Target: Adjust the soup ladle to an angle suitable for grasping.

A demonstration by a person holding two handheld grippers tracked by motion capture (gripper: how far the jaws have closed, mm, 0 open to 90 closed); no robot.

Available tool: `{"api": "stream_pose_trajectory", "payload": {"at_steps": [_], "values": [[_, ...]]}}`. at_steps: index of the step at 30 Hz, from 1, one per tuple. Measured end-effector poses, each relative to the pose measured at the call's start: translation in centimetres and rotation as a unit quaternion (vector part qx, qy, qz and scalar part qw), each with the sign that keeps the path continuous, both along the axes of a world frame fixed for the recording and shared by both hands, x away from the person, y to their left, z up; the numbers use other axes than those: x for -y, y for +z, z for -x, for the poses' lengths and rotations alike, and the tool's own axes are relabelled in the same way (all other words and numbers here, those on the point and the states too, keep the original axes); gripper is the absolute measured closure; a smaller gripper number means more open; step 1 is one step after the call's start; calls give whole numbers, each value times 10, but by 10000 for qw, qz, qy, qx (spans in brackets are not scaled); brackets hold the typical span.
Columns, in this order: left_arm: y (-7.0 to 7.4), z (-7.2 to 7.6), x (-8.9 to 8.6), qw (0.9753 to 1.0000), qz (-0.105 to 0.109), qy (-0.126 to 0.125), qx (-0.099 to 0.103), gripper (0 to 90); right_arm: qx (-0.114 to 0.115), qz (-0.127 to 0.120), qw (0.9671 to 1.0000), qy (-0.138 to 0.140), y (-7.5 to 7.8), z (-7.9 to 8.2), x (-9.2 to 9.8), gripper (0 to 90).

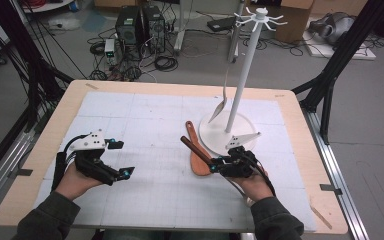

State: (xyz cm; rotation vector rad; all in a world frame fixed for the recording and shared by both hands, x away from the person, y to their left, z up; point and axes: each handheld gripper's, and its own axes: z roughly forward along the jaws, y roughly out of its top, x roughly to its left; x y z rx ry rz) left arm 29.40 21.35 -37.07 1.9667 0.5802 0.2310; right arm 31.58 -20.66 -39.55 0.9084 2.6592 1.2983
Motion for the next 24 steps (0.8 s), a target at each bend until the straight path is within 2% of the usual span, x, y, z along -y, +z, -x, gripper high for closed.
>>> {"api": "stream_pose_trajectory", "payload": {"at_steps": [11,17,24], "values": [[0,-1,12,9998,66,-169,-94,162,193,-210,9994,220,8,5,-15,734],[2,-3,16,9993,281,-196,-156,226,270,-281,9988,304,12,7,-21,734],[5,-6,31,9986,379,-295,-233,288,352,-401,9978,389,18,11,-28,734]]}}
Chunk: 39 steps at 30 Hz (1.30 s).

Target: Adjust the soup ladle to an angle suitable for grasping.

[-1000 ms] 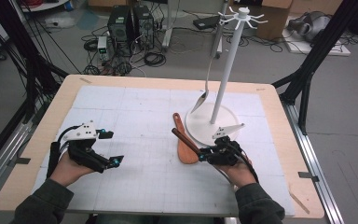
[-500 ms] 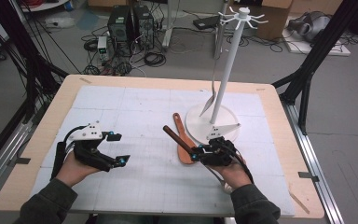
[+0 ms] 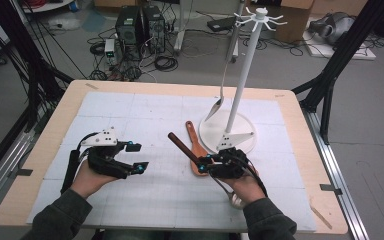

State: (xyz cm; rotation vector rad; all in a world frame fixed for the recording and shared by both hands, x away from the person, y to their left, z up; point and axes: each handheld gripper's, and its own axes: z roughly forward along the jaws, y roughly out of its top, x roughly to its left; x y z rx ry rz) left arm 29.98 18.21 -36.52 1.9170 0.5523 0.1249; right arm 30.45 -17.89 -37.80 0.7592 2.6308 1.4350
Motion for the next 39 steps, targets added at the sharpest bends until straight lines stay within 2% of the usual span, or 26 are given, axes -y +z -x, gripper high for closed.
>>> {"api": "stream_pose_trajectory", "payload": {"at_steps": [5,16,21,25,30,34,39], "values": [[8,-2,14,9999,-19,-64,97,314,80,-60,9999,105,4,2,-7,734],[17,-8,35,9998,142,-154,-27,380,152,-138,9994,274,10,2,-23,734],[22,-11,44,9999,79,-119,17,424,174,-163,9992,331,13,2,-29,734],[22,-13,44,9998,136,-109,-69,443,191,-188,9990,347,15,2,-33,733],[24,-14,43,9994,322,-19,-140,472,223,-209,9988,384,17,1,-40,733],[25,-13,43,9995,267,-24,-135,510,265,-234,9984,438,19,0,-48,733],[27,-12,43,9994,318,-2,-137,549,312,-256,9981,476,21,0,-55,733]]}}
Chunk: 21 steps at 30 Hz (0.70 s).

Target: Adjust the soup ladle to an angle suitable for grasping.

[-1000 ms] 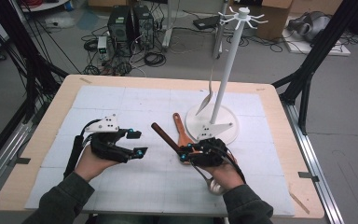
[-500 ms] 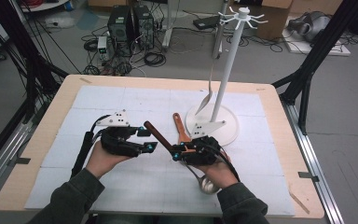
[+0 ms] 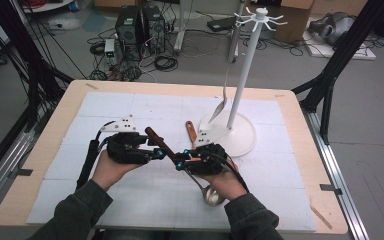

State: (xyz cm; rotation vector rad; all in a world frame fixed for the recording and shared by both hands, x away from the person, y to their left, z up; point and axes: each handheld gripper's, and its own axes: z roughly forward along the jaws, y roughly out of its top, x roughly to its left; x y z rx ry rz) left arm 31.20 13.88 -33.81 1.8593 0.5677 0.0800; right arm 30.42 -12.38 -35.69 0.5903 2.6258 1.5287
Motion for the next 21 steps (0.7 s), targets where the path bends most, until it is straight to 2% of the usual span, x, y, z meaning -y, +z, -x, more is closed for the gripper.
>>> {"api": "stream_pose_trajectory", "payload": {"at_steps": [3,6,9,11,15,17,21], "values": [[1,0,-1,10000,-20,7,-37,575,5,7,10000,12,0,1,-3,731],[1,-1,-1,9999,54,-14,-114,588,-17,-24,10000,22,-1,0,-3,728],[1,0,-1,9999,95,-20,-137,598,-153,-82,9998,50,-1,-1,-1,713],[2,0,-2,9998,93,-60,-137,604,-237,-134,9996,111,-2,-3,-1,671],[3,0,-3,9997,148,-134,-167,619,-488,-93,9985,236,-7,-7,-4,661],[4,1,-3,9997,132,-123,-165,620,-474,-142,9985,247,-7,-8,-5,719],[6,1,-5,9997,207,-59,-153,621,-377,-112,9991,177,-5,-5,-7,731]]}}
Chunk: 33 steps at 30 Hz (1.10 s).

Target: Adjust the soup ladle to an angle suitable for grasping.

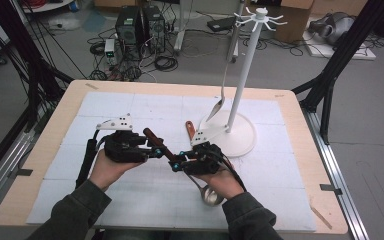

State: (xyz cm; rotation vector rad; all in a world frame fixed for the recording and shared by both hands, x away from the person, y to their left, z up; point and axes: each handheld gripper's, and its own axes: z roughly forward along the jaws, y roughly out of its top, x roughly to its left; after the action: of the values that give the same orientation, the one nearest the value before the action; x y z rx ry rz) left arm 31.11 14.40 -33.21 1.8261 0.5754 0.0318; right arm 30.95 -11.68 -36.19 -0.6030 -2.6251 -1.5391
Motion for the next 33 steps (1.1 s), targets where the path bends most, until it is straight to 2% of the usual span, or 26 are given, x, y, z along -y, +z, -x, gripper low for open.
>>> {"api": "stream_pose_trajectory", "payload": {"at_steps": [3,4,8,15,20,26,29,33], "values": [[5,1,-1,10000,91,29,0,610,132,10,9999,-88,3,3,-3,735],[8,2,-1,10000,39,-1,35,605,188,3,9998,-86,5,4,-4,735],[19,4,0,9999,63,45,98,599,400,-36,9991,-155,11,6,-8,738],[30,5,1,9999,37,82,131,612,540,-101,9980,-301,22,7,-16,739],[37,5,-1,9997,62,66,222,692,628,-171,9974,-304,25,9,-19,738],[38,4,-4,9994,254,-179,160,724,528,-349,9980,-46,26,5,-16,717],[39,3,-5,9992,244,-261,178,729,453,-525,9975,105,26,1,-14,675],[44,2,-5,9987,162,-415,239,730,204,-677,9968,366,23,-9,-12,653]]}}
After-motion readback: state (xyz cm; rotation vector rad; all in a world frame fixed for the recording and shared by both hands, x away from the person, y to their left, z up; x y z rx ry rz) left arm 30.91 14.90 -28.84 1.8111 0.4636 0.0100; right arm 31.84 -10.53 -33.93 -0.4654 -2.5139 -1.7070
